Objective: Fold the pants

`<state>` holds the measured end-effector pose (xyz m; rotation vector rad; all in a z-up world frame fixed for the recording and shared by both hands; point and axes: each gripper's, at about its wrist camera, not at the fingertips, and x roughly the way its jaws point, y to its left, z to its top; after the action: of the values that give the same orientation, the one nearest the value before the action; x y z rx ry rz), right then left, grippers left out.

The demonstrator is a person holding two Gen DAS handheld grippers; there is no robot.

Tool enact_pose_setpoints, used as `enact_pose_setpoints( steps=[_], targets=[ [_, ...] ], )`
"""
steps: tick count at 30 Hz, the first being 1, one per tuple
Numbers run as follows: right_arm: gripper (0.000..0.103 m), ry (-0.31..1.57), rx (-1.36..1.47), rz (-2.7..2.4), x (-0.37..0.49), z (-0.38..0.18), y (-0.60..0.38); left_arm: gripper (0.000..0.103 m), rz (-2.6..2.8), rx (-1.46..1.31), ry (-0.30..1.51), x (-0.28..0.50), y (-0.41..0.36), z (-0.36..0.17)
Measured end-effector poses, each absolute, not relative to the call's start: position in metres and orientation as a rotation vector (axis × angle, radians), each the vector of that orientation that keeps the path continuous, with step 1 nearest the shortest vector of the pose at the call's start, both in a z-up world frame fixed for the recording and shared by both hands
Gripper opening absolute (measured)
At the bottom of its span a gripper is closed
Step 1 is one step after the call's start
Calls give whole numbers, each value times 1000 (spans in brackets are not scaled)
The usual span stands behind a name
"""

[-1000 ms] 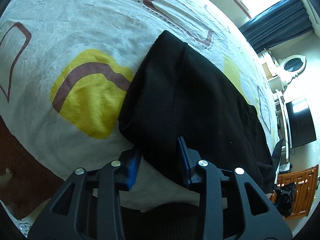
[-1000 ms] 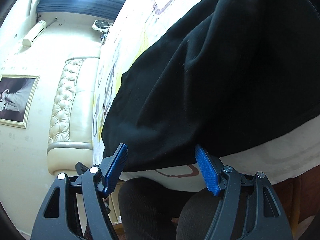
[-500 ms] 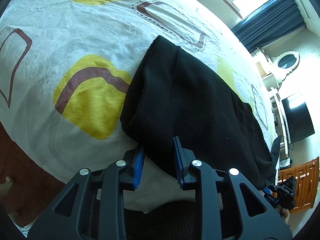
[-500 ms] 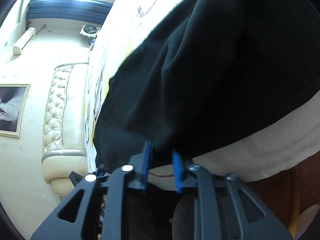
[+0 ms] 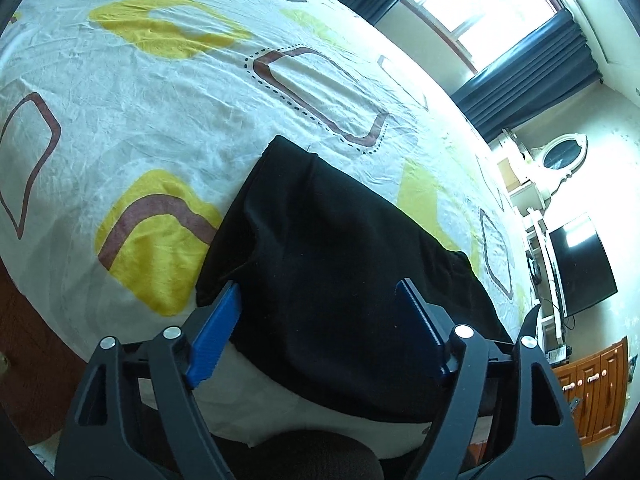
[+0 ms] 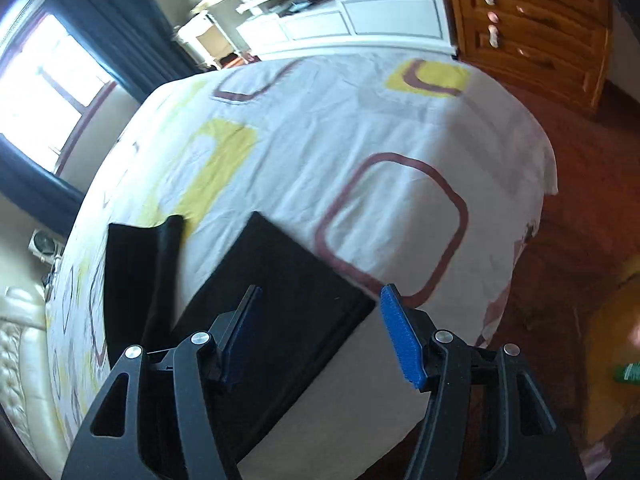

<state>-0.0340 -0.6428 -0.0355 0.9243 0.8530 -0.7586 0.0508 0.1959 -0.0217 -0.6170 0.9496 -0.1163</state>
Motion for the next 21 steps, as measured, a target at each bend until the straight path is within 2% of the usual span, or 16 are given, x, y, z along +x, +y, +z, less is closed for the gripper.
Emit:
enact_pose_setpoints(
  steps=[2, 3, 4, 5, 8, 12, 13, 15, 16, 18, 20, 21],
  targets=[
    [59, 847, 1034, -717, -36, -55, -650, 79, -106, -600, 955, 55, 186, -22],
    [49, 821, 1081, -658, -33, -60, -649, 79, -105, -591, 955, 57, 181, -21],
    [23, 820, 1077, -623, -30, -63, -647, 79, -101, -581, 952, 59, 176, -20],
    [19, 823, 1033, -606, -27, -61, -645, 79, -95, -578, 949, 60, 173, -19],
    [19, 809, 928, -642, -25, -56, -640, 80, -96, -602, 936, 62, 168, -19],
    [19, 755, 1077, -573, -42, -77, -661, 82, -89, -588, 936, 64, 160, -24],
    [22, 719, 1119, -593, -52, -76, -667, 83, -89, -573, 940, 65, 158, -26],
    [38, 672, 1122, -733, -76, -63, -681, 88, -93, -543, 952, 66, 153, -30],
    [52, 645, 1081, -831, -84, -51, -682, 88, -95, -528, 955, 67, 150, -31],
    [57, 602, 1013, -874, -78, -31, -671, 92, -91, -503, 959, 69, 145, -32],
    [69, 631, 961, -761, -42, -16, -648, 95, -83, -494, 956, 71, 142, -33],
    [70, 651, 929, -701, -19, -9, -634, 98, -78, -493, 952, 71, 140, -33]
  ],
)
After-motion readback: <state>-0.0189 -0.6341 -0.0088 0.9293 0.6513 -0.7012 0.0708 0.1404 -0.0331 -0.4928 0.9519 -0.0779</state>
